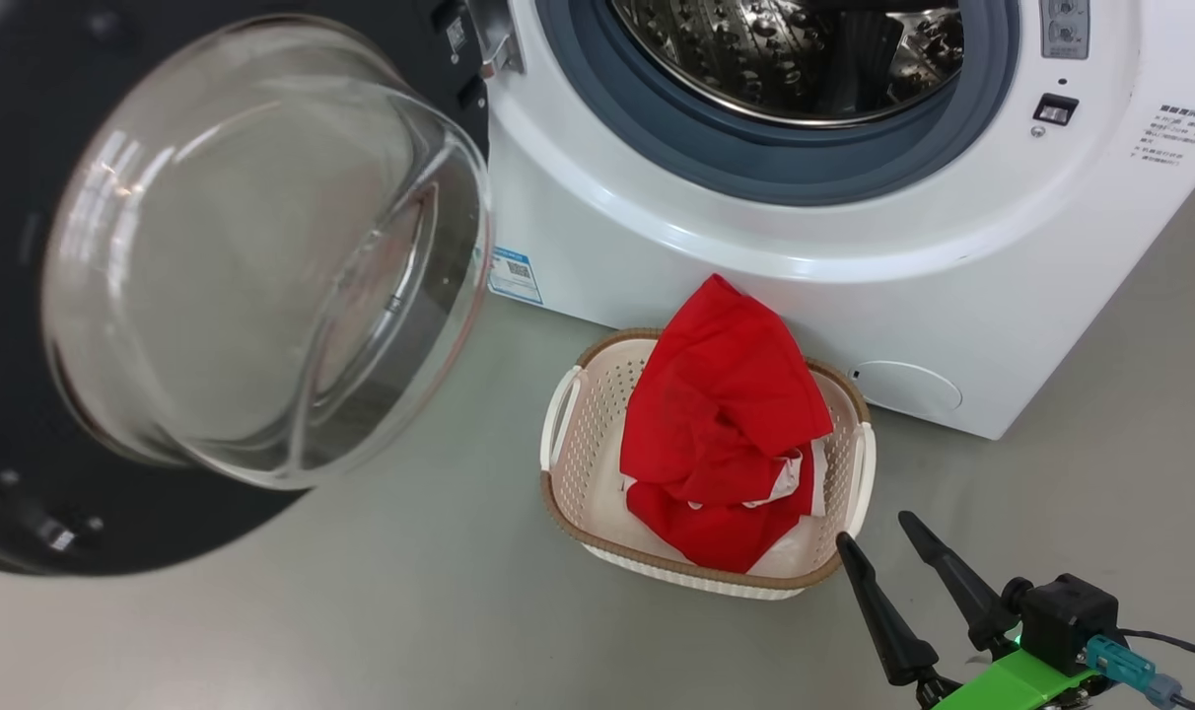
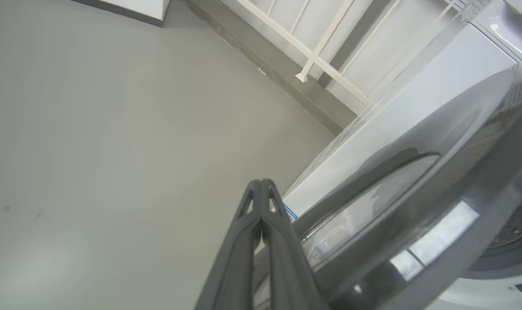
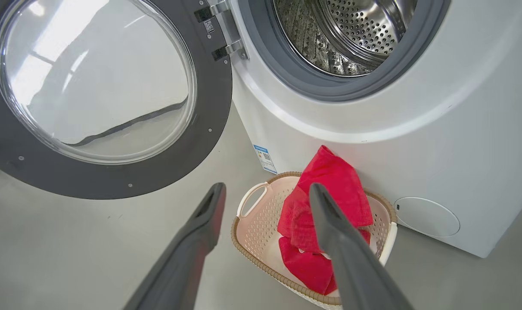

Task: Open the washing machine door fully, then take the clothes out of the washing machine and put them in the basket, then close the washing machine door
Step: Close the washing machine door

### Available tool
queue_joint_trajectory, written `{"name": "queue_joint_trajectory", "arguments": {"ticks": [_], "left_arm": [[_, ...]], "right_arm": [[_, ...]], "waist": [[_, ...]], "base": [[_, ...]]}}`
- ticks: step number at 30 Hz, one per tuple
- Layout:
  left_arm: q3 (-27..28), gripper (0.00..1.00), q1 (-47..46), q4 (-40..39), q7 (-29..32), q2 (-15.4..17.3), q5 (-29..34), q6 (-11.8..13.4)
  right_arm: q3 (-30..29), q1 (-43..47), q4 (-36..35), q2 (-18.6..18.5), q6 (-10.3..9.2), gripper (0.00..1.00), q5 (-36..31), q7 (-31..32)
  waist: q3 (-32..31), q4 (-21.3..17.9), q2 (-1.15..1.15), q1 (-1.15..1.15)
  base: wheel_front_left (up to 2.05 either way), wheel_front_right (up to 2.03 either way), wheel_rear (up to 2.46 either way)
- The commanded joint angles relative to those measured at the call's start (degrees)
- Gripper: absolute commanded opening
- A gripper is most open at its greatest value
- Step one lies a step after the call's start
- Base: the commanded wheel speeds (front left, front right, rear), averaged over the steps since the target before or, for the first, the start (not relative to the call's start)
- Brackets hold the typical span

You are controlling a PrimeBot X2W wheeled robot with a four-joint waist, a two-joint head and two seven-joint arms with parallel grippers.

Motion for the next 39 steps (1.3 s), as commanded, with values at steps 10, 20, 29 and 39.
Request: {"name": "queue_joint_trajectory", "arguments": {"ticks": [10, 20, 29, 39], "left_arm": [[-3.71, 0.00, 9.22, -15.59, 6.07, 2.72, -11.16, -0.40], [-9.54, 0.00, 13.25, -27.68, 8.76, 4.30, -19.49, -0.40], [-17.11, 0.00, 13.15, -36.04, 7.47, 5.12, -23.03, -0.40], [-25.84, 0.00, 10.34, -43.10, 2.65, 3.83, -23.79, -0.41]], "right_arm": [[1.13, 0.19, -0.92, 0.14, 0.36, 1.00, 0.14, -0.37], [1.29, 0.88, -0.77, 0.77, 0.36, 1.00, 0.07, -0.37], [1.04, 0.61, -0.99, 0.75, 0.36, 1.00, 0.07, -0.37], [0.57, 0.55, -0.89, 0.83, 0.36, 1.00, 0.16, -0.37]], "waist": [[-2.95, 0.12, 0.00, 0.00], [-4.55, -0.30, 0.00, 0.00], [-4.33, -1.64, 0.00, 0.00], [-4.31, -2.62, 0.00, 0.00]], "base": [[0.00, 0.00, 0.00], [0.00, 0.00, 0.00], [0.00, 0.00, 0.00], [0.00, 0.00, 0.00]]}}
